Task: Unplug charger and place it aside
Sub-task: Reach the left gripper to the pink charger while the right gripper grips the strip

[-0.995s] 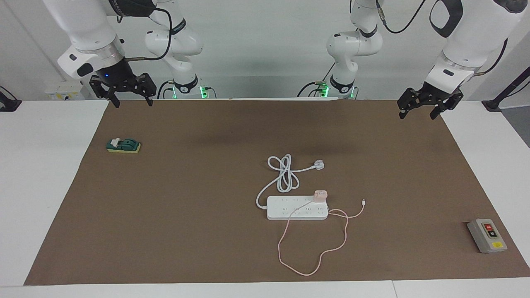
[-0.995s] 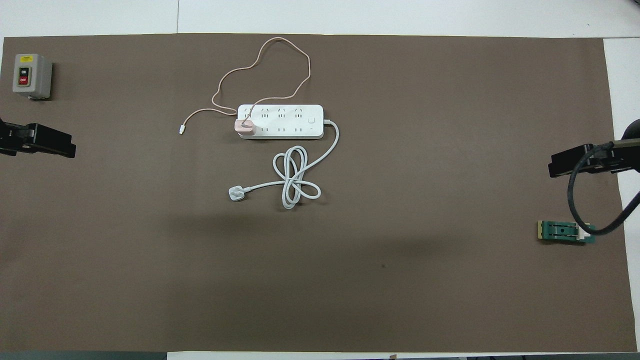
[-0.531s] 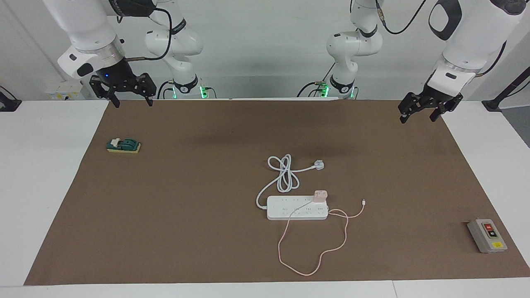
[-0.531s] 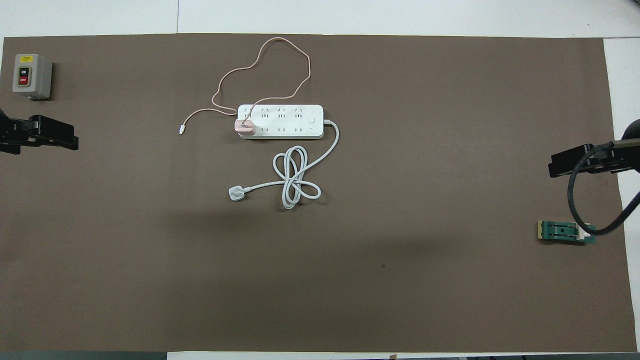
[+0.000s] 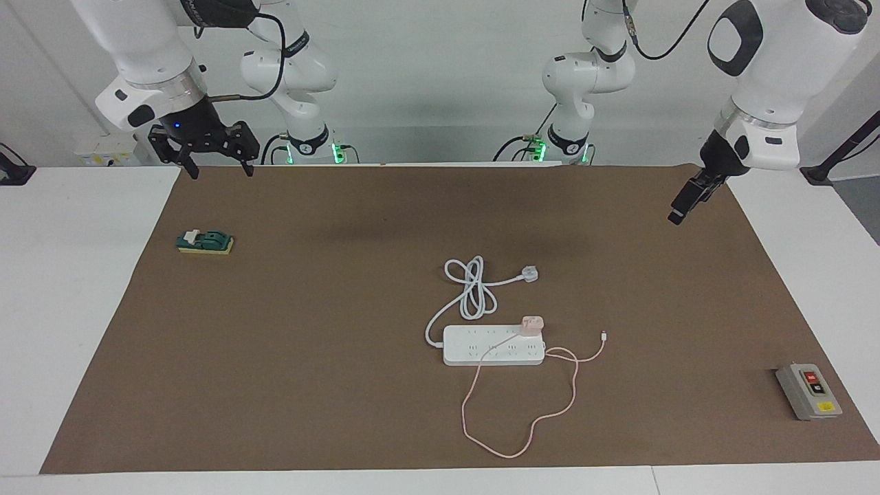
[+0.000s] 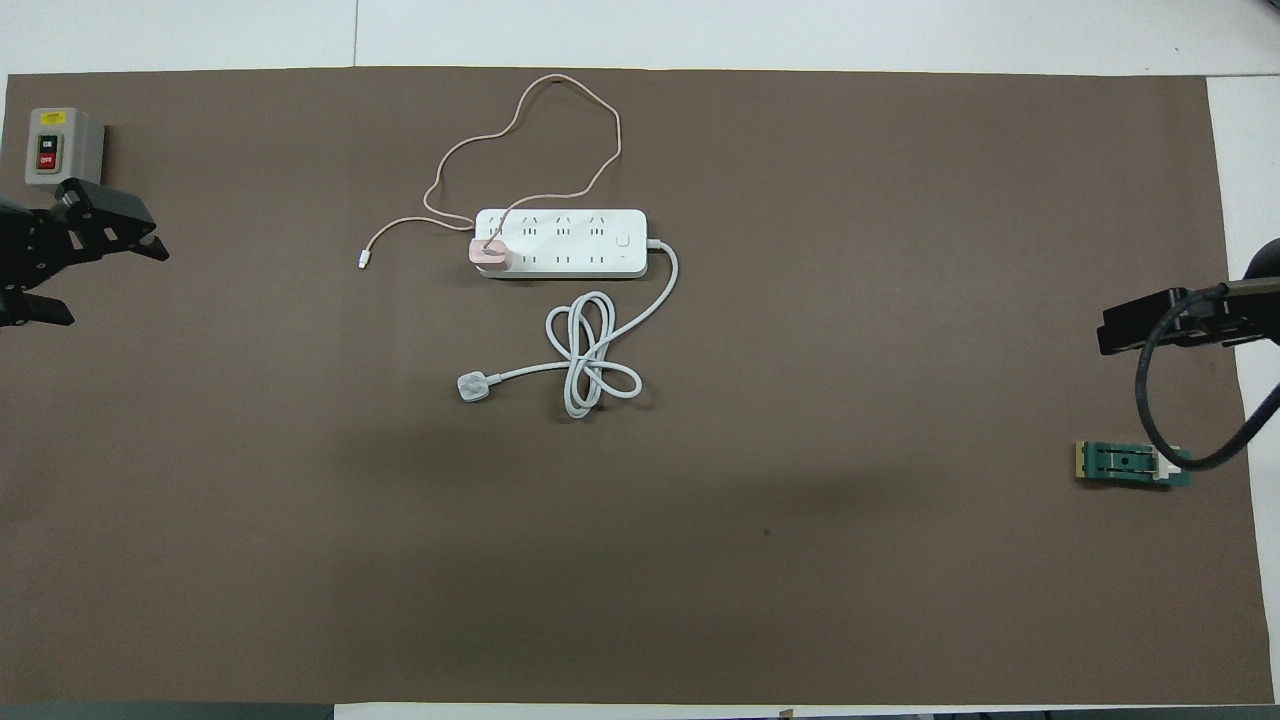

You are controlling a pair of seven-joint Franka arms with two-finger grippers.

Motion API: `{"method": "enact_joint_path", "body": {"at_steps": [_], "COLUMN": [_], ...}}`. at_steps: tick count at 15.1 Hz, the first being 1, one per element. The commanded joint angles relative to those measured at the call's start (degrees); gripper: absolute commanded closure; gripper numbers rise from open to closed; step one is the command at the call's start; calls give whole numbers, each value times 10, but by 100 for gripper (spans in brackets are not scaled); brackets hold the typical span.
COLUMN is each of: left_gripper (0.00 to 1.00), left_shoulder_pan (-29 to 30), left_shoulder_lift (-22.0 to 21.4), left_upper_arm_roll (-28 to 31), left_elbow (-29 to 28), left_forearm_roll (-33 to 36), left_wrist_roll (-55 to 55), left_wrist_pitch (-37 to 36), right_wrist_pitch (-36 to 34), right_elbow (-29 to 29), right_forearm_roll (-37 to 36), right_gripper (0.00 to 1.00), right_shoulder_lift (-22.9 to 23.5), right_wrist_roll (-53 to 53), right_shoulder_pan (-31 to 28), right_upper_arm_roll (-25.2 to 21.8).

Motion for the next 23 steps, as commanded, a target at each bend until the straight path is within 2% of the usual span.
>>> {"method": "enact_joint_path", "body": {"at_steps": [1, 6, 10, 13, 14, 15, 18, 21, 23], "left_gripper": [0, 0, 0, 0, 0, 0, 0, 0, 0], "left_shoulder_pan": [-2, -5, -31, -46, -67, -86, -124, -157, -168], "left_shoulder_lift": [-19, -11, 67, 122, 148, 164, 203, 227, 241], "left_upper_arm_roll": [3, 0, 2, 1, 2, 2, 4, 5, 5], "left_elbow": [-23, -38, -24, 5, 5, 6, 30, 30, 29], "left_forearm_roll": [-6, -9, -26, -27, -25, -24, -21, -14, -12], "left_wrist_roll": [-60, -224, -424, -482, -547, -583, -636, -658, -686], "left_wrist_pitch": [9, 29, 108, 133, 182, 190, 190, 195, 226], "right_wrist_pitch": [40, 100, 146, 175, 213, 237, 254, 282, 299], "right_elbow": [-37, -33, -33, -32, -10, -3, 32, 44, 69], "right_forearm_roll": [29, 117, 199, 247, 298, 318, 402, 434, 450], "right_gripper": [0, 0, 0, 0, 0, 0, 0, 0, 0], "right_shoulder_lift": [3, 82, 142, 182, 226, 249, 305, 326, 353], "right_wrist_roll": [141, 402, 524, 598, 648, 674, 705, 723, 725], "right_shoulder_pan": [32, 90, 110, 130, 144, 148, 155, 171, 185], "right_upper_arm_roll": [4, 4, 4, 4, 4, 4, 4, 4, 3]}}
